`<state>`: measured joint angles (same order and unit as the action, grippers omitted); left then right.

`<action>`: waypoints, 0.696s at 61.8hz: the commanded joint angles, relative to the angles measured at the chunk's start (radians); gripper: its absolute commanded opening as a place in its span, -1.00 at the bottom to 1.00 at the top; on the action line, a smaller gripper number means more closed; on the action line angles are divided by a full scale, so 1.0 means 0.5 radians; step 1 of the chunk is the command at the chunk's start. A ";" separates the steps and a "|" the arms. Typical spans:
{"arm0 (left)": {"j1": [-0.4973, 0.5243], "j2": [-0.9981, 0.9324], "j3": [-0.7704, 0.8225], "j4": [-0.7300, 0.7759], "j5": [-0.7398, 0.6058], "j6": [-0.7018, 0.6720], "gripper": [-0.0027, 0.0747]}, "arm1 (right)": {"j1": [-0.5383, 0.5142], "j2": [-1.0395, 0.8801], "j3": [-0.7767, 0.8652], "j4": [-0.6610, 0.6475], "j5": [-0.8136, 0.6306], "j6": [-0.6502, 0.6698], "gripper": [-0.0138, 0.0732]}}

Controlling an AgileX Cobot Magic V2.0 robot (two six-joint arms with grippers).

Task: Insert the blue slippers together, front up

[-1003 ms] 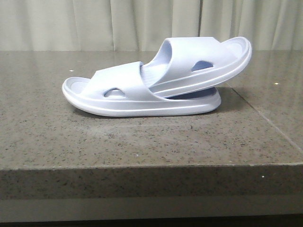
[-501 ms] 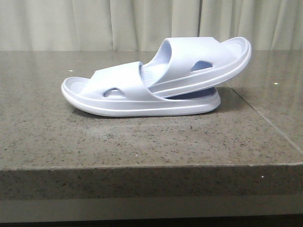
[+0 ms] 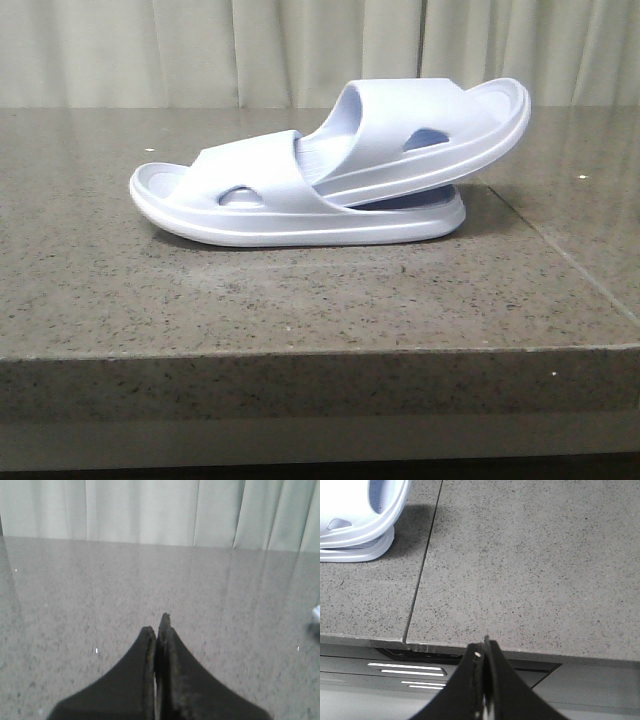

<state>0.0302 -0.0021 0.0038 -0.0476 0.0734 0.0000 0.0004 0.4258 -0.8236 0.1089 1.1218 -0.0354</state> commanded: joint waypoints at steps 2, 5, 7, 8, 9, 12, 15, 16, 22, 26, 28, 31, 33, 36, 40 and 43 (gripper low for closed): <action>0.005 -0.040 0.009 -0.022 -0.268 -0.011 -0.98 | 0.002 0.016 -0.041 0.015 -0.119 -0.002 -0.84; 0.005 -0.040 0.009 -0.022 -0.279 -0.011 -0.98 | 0.002 0.016 -0.041 0.015 -0.115 -0.002 -0.84; 0.005 -0.040 0.009 -0.022 -0.285 -0.011 -0.98 | 0.002 0.016 -0.041 0.015 -0.117 -0.002 -0.84; 0.005 -0.040 0.009 -0.022 -0.288 -0.011 -0.98 | 0.002 0.016 -0.041 0.015 -0.117 -0.002 -0.84; 0.005 -0.040 0.009 -0.022 -0.288 -0.011 -0.98 | 0.002 0.016 -0.041 0.015 -0.117 -0.002 -0.84; -0.003 -0.040 0.009 -0.022 -0.288 -0.011 -0.98 | 0.002 0.016 -0.041 0.015 -0.117 -0.002 -0.84; -0.018 -0.040 0.009 -0.022 -0.293 -0.011 -0.98 | 0.002 0.016 -0.041 0.015 -0.117 -0.002 -0.84; -0.024 -0.040 0.009 -0.022 -0.293 -0.011 -0.98 | 0.002 0.016 -0.041 0.015 -0.117 -0.002 -0.84; -0.079 -0.040 0.009 -0.022 -0.306 -0.011 -0.98 | 0.002 0.016 -0.041 0.015 -0.117 -0.002 -0.84; -0.099 -0.040 0.009 -0.022 -0.320 -0.011 -0.98 | 0.002 0.016 -0.041 0.015 -0.117 -0.002 -0.84; -0.099 -0.040 0.009 -0.022 -0.329 -0.011 -0.98 | 0.002 0.016 -0.041 0.015 -0.117 -0.002 -0.84; -0.099 -0.040 0.009 -0.022 -0.342 -0.011 -0.98 | 0.002 0.016 -0.041 0.015 -0.117 -0.002 -0.84; -0.099 -0.040 0.009 -0.022 -0.362 -0.011 -0.98 | 0.002 0.016 -0.041 0.015 -0.117 -0.002 -0.84; -0.099 -0.040 0.009 -0.022 -0.411 -0.011 -0.98 | 0.002 0.016 -0.041 0.015 -0.117 -0.002 -0.84; -0.099 -0.040 0.009 -0.022 -0.464 -0.011 -0.98 | 0.002 0.016 -0.041 0.015 -0.117 -0.002 -0.84; -0.099 -0.040 0.009 -0.022 -0.472 -0.011 -0.98 | 0.002 0.016 -0.041 0.015 -0.117 -0.002 -0.84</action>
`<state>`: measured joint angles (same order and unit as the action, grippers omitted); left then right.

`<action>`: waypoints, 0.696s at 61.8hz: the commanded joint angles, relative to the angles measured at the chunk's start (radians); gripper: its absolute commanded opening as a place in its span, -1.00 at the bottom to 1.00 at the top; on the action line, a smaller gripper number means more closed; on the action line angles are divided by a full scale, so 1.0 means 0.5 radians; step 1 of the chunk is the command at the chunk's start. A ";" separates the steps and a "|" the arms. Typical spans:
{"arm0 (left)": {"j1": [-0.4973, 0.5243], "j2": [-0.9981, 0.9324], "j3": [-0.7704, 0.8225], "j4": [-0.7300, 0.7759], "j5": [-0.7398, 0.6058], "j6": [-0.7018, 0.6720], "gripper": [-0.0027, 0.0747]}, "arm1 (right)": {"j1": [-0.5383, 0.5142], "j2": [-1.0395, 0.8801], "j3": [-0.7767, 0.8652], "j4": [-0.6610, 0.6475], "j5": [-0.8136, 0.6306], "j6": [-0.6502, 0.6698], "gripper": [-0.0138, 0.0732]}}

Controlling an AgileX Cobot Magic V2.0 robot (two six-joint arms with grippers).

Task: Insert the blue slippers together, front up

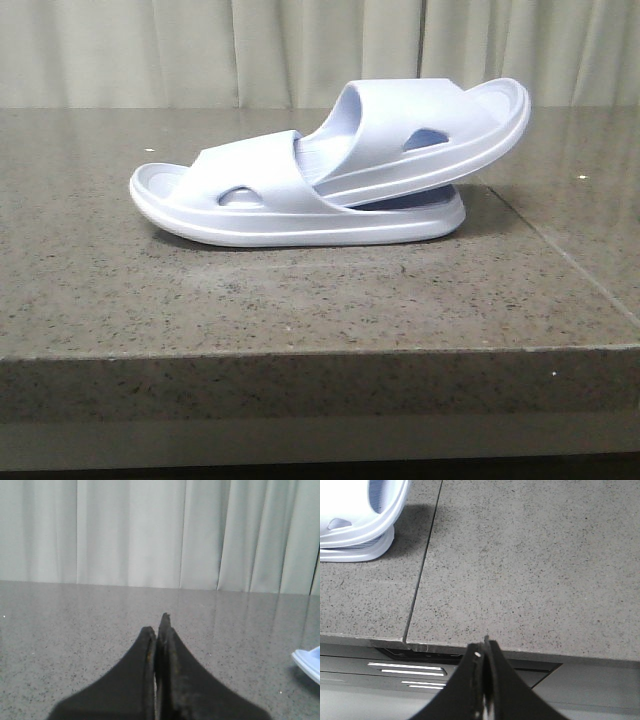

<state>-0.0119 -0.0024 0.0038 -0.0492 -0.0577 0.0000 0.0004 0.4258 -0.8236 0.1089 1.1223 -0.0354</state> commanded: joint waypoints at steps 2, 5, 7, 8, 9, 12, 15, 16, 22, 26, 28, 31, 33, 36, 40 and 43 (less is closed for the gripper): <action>-0.015 -0.039 0.009 -0.018 -0.200 -0.011 -0.98 | 0.002 0.016 -0.041 0.015 -0.118 -0.002 -0.84; -0.015 -0.039 0.009 -0.018 -0.191 -0.011 -0.98 | 0.002 0.016 -0.041 0.015 -0.118 -0.002 -0.84; -0.015 -0.039 0.009 -0.018 -0.191 -0.011 -0.98 | 0.002 0.016 -0.041 0.015 -0.118 -0.002 -0.84; -0.015 -0.039 0.009 -0.018 -0.191 -0.011 -0.98 | 0.002 0.016 -0.041 0.015 -0.118 -0.002 -0.84; -0.015 -0.039 0.009 -0.018 -0.191 -0.011 -0.98 | 0.002 0.016 -0.041 0.015 -0.118 -0.002 -0.84; -0.015 -0.039 0.009 -0.018 -0.191 -0.011 -0.98 | 0.002 0.016 -0.041 0.015 -0.118 -0.002 -0.84; -0.015 -0.039 0.009 -0.018 -0.191 -0.011 -0.98 | 0.002 0.016 -0.041 0.015 -0.118 -0.002 -0.84; -0.015 -0.039 0.009 -0.018 -0.191 -0.011 -0.98 | 0.002 0.016 -0.041 0.015 -0.118 -0.002 -0.84; -0.015 -0.039 0.009 -0.018 -0.191 -0.011 -0.98 | 0.002 0.016 -0.041 0.015 -0.118 -0.002 -0.84; -0.015 -0.039 0.009 -0.018 -0.191 -0.011 -0.98 | 0.002 0.016 -0.041 0.015 -0.118 -0.002 -0.84; -0.015 -0.039 0.009 -0.018 -0.191 -0.011 -0.98 | 0.002 0.016 -0.041 0.015 -0.118 -0.002 -0.84; -0.015 -0.039 0.009 -0.018 -0.191 -0.011 -0.98 | 0.002 0.016 -0.041 0.015 -0.118 -0.002 -0.84; -0.015 -0.039 0.009 -0.018 -0.191 -0.011 -0.98 | 0.002 0.016 -0.041 0.015 -0.118 -0.002 -0.84; -0.015 -0.039 0.009 -0.018 -0.191 -0.011 -0.98 | 0.002 0.016 -0.041 0.015 -0.118 -0.002 -0.84; -0.015 -0.039 0.009 -0.018 -0.191 -0.011 -0.98 | 0.002 0.016 -0.041 0.015 -0.118 -0.002 -0.84; -0.015 -0.039 0.009 -0.018 -0.191 -0.011 -0.98 | 0.002 0.016 -0.041 0.015 -0.118 -0.002 -0.84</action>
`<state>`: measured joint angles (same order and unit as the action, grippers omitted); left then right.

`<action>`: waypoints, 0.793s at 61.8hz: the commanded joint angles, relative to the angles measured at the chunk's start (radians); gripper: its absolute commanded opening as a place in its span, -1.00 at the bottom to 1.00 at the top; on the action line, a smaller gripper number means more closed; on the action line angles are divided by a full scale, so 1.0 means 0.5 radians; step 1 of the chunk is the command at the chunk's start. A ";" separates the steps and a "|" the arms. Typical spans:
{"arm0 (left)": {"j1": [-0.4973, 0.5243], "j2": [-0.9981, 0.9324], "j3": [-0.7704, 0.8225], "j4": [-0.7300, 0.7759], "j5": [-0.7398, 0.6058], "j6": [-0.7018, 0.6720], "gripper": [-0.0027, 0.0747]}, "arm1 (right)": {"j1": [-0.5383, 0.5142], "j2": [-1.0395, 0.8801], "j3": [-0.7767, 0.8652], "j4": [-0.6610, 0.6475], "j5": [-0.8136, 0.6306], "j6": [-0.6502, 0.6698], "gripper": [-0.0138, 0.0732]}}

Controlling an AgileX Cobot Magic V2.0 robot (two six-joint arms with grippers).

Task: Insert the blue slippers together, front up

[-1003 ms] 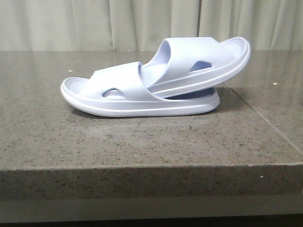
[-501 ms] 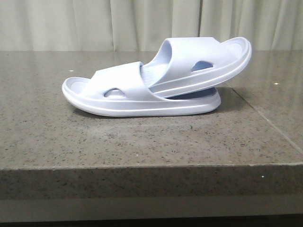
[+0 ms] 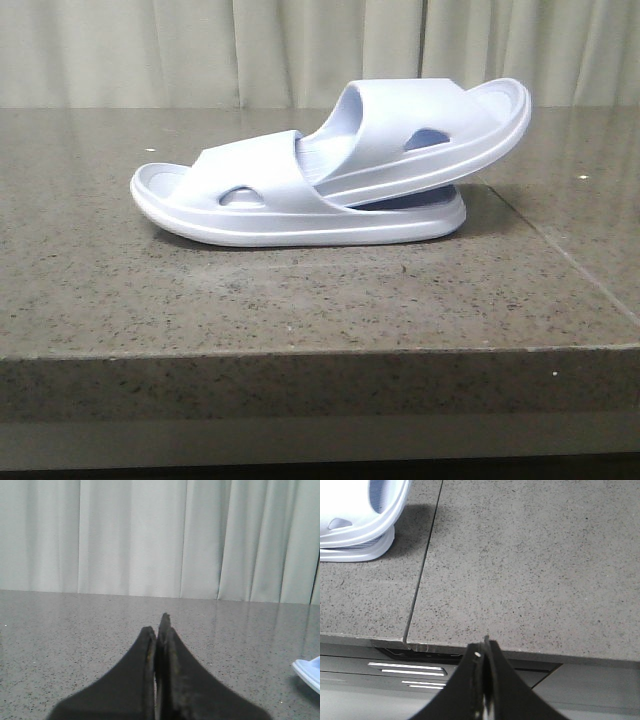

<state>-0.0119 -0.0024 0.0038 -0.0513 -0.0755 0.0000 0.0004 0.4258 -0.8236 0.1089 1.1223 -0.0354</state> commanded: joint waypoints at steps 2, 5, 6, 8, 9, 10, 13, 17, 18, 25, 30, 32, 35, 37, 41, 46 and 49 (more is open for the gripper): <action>-0.015 -0.039 0.009 -0.014 -0.155 -0.011 -0.98 | 0.002 0.016 -0.041 0.015 -0.118 -0.002 -0.84; -0.015 -0.039 0.009 -0.014 -0.155 -0.011 -0.98 | 0.002 0.016 -0.041 -0.031 -0.130 -0.005 -0.84; -0.015 -0.039 0.009 -0.014 -0.155 -0.011 -0.98 | 0.002 0.011 -0.039 -0.055 -0.141 -0.005 -0.84; -0.015 -0.039 0.009 -0.014 -0.155 -0.011 -0.98 | 0.017 -0.005 -0.037 -0.086 -0.155 -0.005 -0.84; -0.015 -0.039 0.009 -0.014 -0.155 -0.011 -0.98 | 0.022 -0.013 -0.034 -0.096 -0.167 -0.005 -0.84; -0.015 -0.039 0.009 -0.014 -0.155 -0.011 -0.98 | 0.030 -0.020 -0.026 -0.096 -0.179 -0.005 -0.84; -0.015 -0.039 0.009 -0.014 -0.155 -0.011 -0.98 | 0.077 -0.060 0.012 -0.101 -0.255 -0.005 -0.84; -0.015 -0.039 0.009 -0.014 -0.155 -0.011 -0.98 | 0.140 -0.122 0.113 -0.132 -0.427 -0.005 -0.84; -0.015 -0.039 0.009 -0.014 -0.155 -0.011 -0.98 | 0.155 -0.146 0.157 -0.132 -0.497 -0.005 -0.84; -0.015 -0.039 0.009 -0.014 -0.155 -0.011 -0.98 | 0.174 -0.267 0.457 -0.132 -0.920 -0.005 -0.84; -0.015 -0.039 0.009 -0.014 -0.155 -0.011 -0.98 | 0.154 -0.355 0.668 -0.132 -1.172 -0.005 -0.84; -0.015 -0.039 0.009 -0.014 -0.155 -0.011 -0.98 | 0.137 -0.396 0.772 -0.129 -1.292 -0.005 -0.84; -0.015 -0.039 0.009 -0.014 -0.155 -0.011 -0.98 | 0.117 -0.459 0.912 -0.129 -1.444 -0.005 -0.84; -0.015 -0.039 0.009 -0.014 -0.155 -0.011 -0.98 | 0.102 -0.508 1.008 -0.127 -1.541 -0.005 -0.84; -0.015 -0.039 0.009 -0.014 -0.155 -0.011 -0.98 | 0.081 -0.582 1.146 -0.127 -1.677 -0.005 -0.84; -0.015 -0.039 0.009 -0.014 -0.155 -0.011 -0.98 | 0.071 -0.673 1.321 -0.080 -1.858 -0.003 -0.84; -0.015 -0.039 0.009 -0.014 -0.155 -0.011 -0.98 | 0.058 -0.714 1.419 -0.029 -1.944 -0.003 -0.84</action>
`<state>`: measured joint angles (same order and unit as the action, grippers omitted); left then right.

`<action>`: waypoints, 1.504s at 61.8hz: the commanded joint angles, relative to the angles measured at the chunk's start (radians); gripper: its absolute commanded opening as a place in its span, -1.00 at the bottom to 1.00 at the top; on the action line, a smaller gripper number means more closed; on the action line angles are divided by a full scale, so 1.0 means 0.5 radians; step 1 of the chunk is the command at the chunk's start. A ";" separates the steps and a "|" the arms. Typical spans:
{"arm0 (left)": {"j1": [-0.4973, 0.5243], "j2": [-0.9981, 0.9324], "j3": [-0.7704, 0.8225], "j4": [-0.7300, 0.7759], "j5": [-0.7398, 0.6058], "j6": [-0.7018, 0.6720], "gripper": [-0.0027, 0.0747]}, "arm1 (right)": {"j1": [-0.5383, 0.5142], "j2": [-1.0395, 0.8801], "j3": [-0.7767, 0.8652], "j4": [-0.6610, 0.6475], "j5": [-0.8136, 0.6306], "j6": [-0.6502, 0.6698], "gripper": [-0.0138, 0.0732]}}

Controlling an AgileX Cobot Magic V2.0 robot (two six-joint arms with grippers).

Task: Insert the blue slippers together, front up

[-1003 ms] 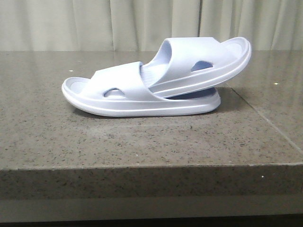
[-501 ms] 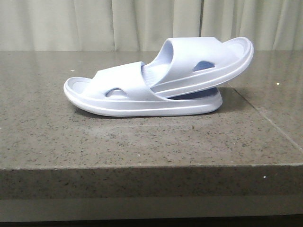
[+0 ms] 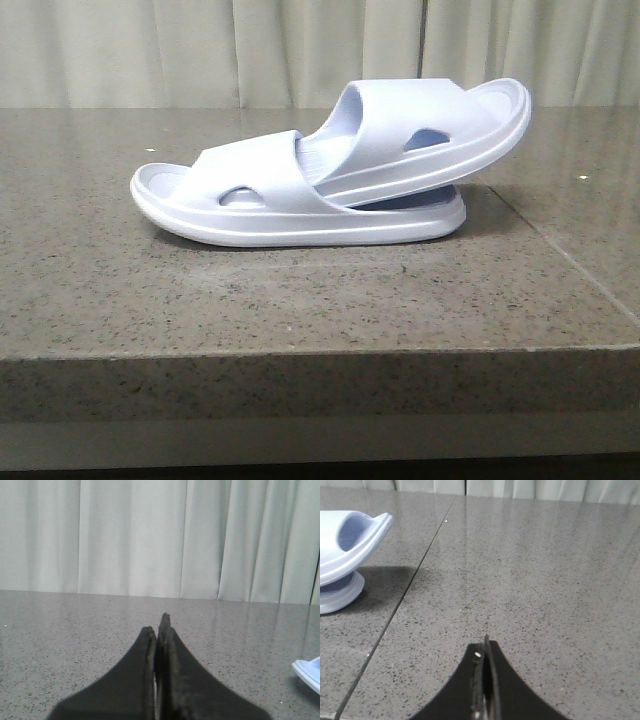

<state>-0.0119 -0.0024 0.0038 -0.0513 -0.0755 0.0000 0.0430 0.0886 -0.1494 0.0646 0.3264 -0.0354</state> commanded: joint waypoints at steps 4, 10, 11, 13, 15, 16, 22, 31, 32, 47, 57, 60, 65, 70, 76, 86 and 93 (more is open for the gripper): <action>-0.015 -0.039 0.009 -0.014 -0.155 -0.011 -0.98 | -0.038 -0.090 0.168 0.121 -0.446 -0.003 -0.84; -0.015 -0.039 0.009 -0.014 -0.155 -0.011 -0.98 | -0.045 -0.183 0.314 0.143 -0.556 -0.003 -0.84; -0.015 -0.039 0.009 -0.014 -0.155 -0.011 -0.98 | -0.045 -0.197 0.332 0.145 -0.574 -0.003 -0.84; -0.015 -0.039 0.009 -0.014 -0.155 -0.011 -0.98 | -0.045 -0.226 0.347 0.146 -0.584 -0.003 -0.84; -0.015 -0.039 0.009 -0.014 -0.155 -0.011 -0.98 | -0.047 -0.236 0.340 0.145 -0.545 -0.003 -0.84; -0.015 -0.035 0.009 -0.014 -0.155 -0.011 -0.98 | -0.047 -0.233 0.340 0.145 -0.558 -0.003 -0.84; -0.015 -0.035 0.009 -0.014 -0.155 -0.011 -0.98 | -0.047 -0.234 0.340 0.139 -0.584 -0.003 -0.84; -0.015 -0.035 0.009 -0.014 -0.155 -0.011 -0.98 | -0.047 -0.234 0.340 0.139 -0.593 -0.003 -0.84; -0.015 -0.035 0.009 -0.014 -0.155 -0.011 -0.98 | -0.047 -0.234 0.340 0.139 -0.593 -0.003 -0.84; -0.015 -0.035 0.009 -0.014 -0.155 -0.011 -0.98 | -0.047 -0.231 0.340 0.139 -0.592 -0.003 -0.84; -0.015 -0.035 0.009 -0.014 -0.155 -0.011 -0.98 | -0.047 -0.232 0.340 0.139 -0.591 -0.003 -0.84; -0.015 -0.035 0.009 -0.014 -0.155 -0.011 -0.98 | -0.047 -0.232 0.340 0.139 -0.591 -0.003 -0.84; -0.015 -0.035 0.009 -0.014 -0.155 -0.011 -0.98 | -0.047 -0.232 0.340 0.139 -0.591 -0.003 -0.84; -0.015 -0.035 0.009 -0.014 -0.155 -0.011 -0.98 | -0.047 -0.232 0.340 0.139 -0.591 -0.003 -0.84; -0.015 -0.035 0.009 -0.014 -0.155 -0.011 -0.98 | -0.047 -0.232 0.340 0.139 -0.591 -0.003 -0.84; -0.015 -0.035 0.009 -0.014 -0.155 -0.011 -0.98 | -0.047 -0.232 0.340 0.139 -0.591 -0.003 -0.84; -0.015 -0.035 0.009 -0.014 -0.155 -0.011 -0.98 | -0.047 -0.232 0.340 0.139 -0.591 -0.003 -0.84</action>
<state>-0.0119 -0.0024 0.0038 -0.0513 -0.0762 0.0000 0.0252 -0.0107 0.0255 0.1346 0.1190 -0.0354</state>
